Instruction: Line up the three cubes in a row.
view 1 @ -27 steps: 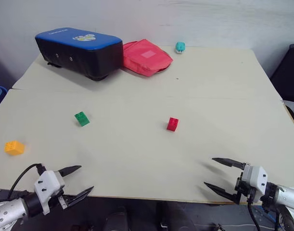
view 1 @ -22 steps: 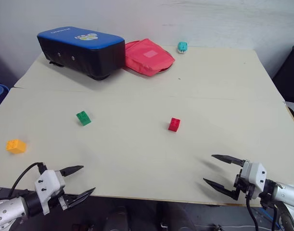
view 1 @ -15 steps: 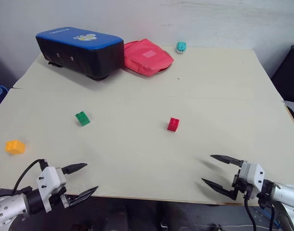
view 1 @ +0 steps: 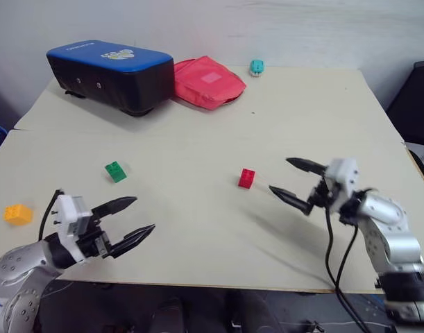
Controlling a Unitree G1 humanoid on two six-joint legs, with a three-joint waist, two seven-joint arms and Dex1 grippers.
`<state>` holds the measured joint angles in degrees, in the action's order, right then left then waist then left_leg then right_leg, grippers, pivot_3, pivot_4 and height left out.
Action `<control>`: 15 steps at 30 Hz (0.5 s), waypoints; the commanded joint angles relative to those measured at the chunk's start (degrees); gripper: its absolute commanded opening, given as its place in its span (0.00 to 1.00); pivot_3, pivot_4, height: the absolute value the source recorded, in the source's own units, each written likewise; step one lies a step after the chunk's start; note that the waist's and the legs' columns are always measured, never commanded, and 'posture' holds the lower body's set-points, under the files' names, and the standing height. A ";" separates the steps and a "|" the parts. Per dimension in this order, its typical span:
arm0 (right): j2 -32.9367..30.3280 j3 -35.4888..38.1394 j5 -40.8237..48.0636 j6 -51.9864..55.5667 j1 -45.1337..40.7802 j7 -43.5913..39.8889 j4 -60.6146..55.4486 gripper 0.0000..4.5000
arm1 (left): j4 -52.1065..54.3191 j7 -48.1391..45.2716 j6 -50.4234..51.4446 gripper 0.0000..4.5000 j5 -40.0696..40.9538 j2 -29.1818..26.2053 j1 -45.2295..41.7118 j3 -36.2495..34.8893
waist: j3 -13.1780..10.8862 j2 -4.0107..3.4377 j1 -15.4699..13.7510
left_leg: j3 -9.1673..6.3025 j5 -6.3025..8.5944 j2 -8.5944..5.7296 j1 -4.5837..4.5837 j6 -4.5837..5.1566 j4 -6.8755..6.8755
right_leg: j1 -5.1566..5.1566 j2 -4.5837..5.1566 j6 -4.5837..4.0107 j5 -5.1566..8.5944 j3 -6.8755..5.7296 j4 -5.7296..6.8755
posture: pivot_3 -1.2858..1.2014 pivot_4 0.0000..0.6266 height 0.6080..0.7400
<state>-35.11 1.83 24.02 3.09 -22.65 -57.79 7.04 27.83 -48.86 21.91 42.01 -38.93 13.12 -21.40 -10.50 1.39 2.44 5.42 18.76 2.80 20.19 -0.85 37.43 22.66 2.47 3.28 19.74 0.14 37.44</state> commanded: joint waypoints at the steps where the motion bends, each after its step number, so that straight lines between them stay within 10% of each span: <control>1: 1.17 -3.92 -2.66 1.02 -7.18 -5.44 9.00 1.00 | 1.89 -0.31 0.67 0.98 -0.22 0.02 -0.61 2.68 | -0.01 0.00 0.02 | 0.00 -0.02 0.01 0.05 -0.04 0.03 | 0.03 -0.01 0.00 0.00 0.00 -0.01 | 0.52 0.24 1.00; 15: 9.99 -8.74 -13.05 -5.61 -24.87 -10.25 38.62 1.00 | 2.18 -1.35 -1.40 0.98 -5.13 0.10 -0.89 7.38 | -0.01 -0.01 0.86 | 0.04 -0.02 0.04 0.13 -0.04 0.28 | 0.08 0.00 0.00 0.00 0.02 0.12 | 0.52 0.24 1.00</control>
<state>-25.41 -7.50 11.46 -0.23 -46.17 -67.85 44.27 28.50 -49.95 21.30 37.30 -38.80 12.10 -14.00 -10.51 1.38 3.29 5.46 18.73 2.84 20.32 -0.89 37.71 22.74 2.47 3.28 19.74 0.17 37.57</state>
